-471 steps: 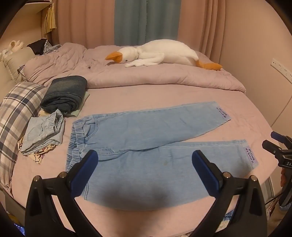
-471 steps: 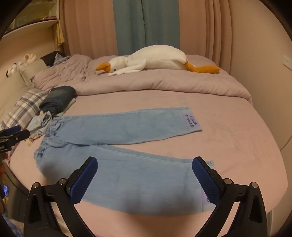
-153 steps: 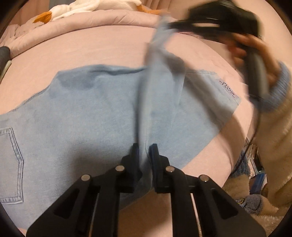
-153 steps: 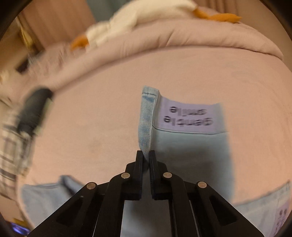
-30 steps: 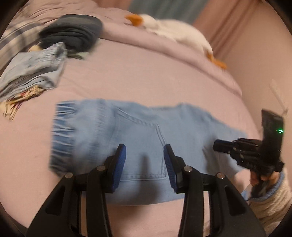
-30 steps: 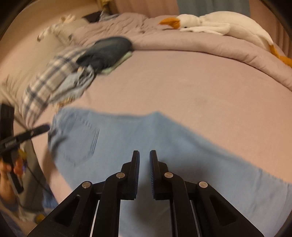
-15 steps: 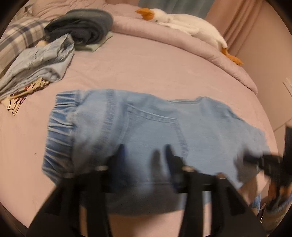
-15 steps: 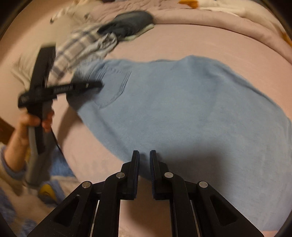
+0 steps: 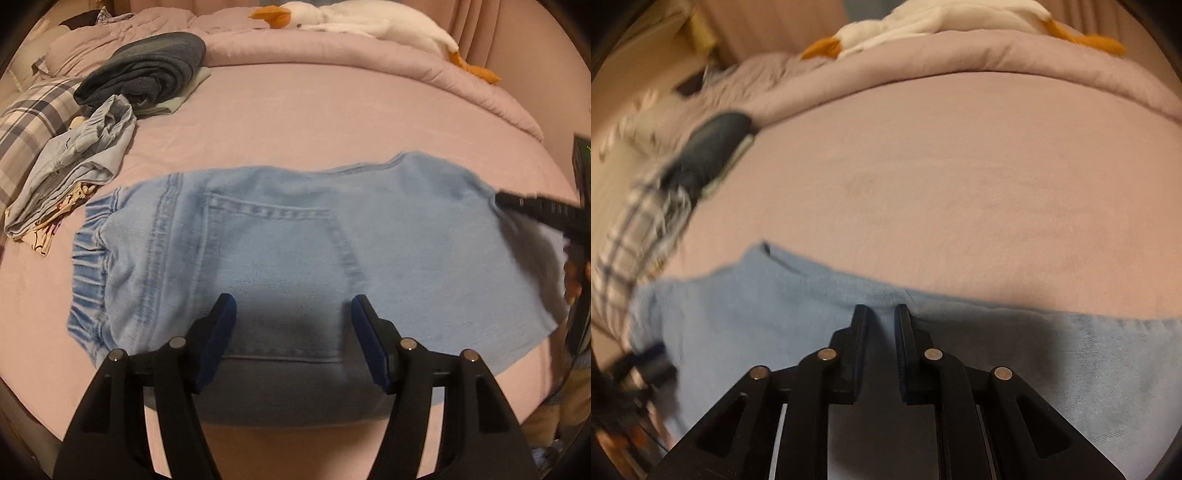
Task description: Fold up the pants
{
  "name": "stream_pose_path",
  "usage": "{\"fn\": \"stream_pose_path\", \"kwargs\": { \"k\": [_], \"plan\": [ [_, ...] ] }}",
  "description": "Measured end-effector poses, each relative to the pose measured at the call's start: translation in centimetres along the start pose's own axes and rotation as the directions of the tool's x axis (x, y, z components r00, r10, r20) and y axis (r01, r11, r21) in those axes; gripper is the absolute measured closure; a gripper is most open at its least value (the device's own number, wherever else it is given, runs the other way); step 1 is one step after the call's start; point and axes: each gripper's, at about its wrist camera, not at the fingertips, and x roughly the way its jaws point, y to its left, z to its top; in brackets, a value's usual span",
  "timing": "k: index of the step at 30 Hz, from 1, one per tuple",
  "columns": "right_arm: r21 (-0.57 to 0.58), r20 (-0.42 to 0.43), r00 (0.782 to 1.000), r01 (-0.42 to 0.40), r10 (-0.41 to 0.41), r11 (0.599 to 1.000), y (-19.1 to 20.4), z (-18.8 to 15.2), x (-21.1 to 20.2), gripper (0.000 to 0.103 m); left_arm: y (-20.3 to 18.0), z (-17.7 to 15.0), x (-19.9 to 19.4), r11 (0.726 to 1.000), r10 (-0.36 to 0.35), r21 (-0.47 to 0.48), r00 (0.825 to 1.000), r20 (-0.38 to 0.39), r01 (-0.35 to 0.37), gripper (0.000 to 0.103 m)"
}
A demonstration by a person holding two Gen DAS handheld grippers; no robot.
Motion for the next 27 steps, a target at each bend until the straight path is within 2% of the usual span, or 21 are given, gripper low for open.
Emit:
{"fn": "stream_pose_path", "kwargs": {
  "k": [2, 3, 5, 7, 9, 11, 15, 18, 20, 22, 25, 27],
  "plan": [
    [0.012, 0.018, 1.0, -0.003, 0.003, 1.0, -0.2, -1.1, -1.5, 0.09, -1.2, -0.1, -0.8, 0.999, -0.048, 0.018, 0.999, 0.025, 0.047, 0.038],
    [0.01, 0.02, 1.0, -0.004, 0.004, 1.0, -0.1, -2.3, -2.2, 0.078, -2.2, -0.3, -1.1, 0.996, -0.075, 0.039, 0.997, 0.033, 0.074, 0.038],
    [0.014, 0.022, 0.999, -0.037, 0.037, 0.999, -0.8, -3.9, -3.8, 0.062, -3.8, -0.6, -1.0, 0.99, -0.13, 0.063, 0.991, 0.024, 0.128, 0.038],
    [-0.003, 0.022, 0.999, -0.034, 0.034, 0.999, -1.3, -6.2, -5.3, 0.062, -5.1, -1.0, 0.0, 0.982, -0.166, 0.087, 0.986, -0.011, 0.166, 0.038],
    [-0.051, 0.039, 0.999, 0.032, -0.03, 0.998, -2.0, -8.5, -6.9, 0.062, -5.9, -1.6, 1.5, 0.984, -0.144, 0.1, 0.988, -0.06, 0.149, 0.038],
    [-0.078, 0.032, 0.996, 0.082, -0.079, 0.994, -2.3, -10.3, -7.6, 0.062, -6.0, -1.9, 2.2, 0.983, -0.126, 0.126, 0.991, -0.056, 0.132, 0.038],
    [-0.071, 0.031, 0.999, 0.044, -0.042, 0.997, -5.5, -12.9, -10.6, 0.062, -5.9, -1.7, 1.8, 0.985, -0.108, 0.127, 0.991, -0.073, 0.116, 0.038],
    [0.096, 0.084, 0.994, 0.063, -0.071, 0.993, -10.5, -14.2, -14.3, 0.062, -5.7, -1.2, 1.5, 0.989, -0.098, 0.106, 0.992, -0.082, 0.106, 0.038],
    [0.265, 0.119, 0.985, 0.086, -0.121, 0.96, -14.7, -15.3, -16.5, 0.062, -6.1, -0.7, 1.1, 0.99, -0.115, 0.08, 0.991, -0.07, 0.12, 0.038],
    [0.39, 0.166, 0.974, 0.076, -0.151, 0.918, -17.7, -16.5, -18.6, 0.061, -7.2, 0.1, 0.8, 0.983, -0.169, 0.06, 0.984, -0.047, 0.172, 0.038],
    [0.535, 0.23, 0.963, -0.003, -0.143, 0.845, -21.4, -17.8, -20.0, 0.061, -10.6, 1.6, 0.9, 0.951, -0.302, 0.059, 0.952, -0.043, 0.304, 0.038],
    [0.587, 0.238, 0.963, -0.037, -0.129, 0.809, -22.5, -18.2, -19.3, 0.061, -13.8, 2.3, 1.6, 0.912, -0.402, 0.061, 0.913, -0.074, 0.407, 0.038]
  ]
}}
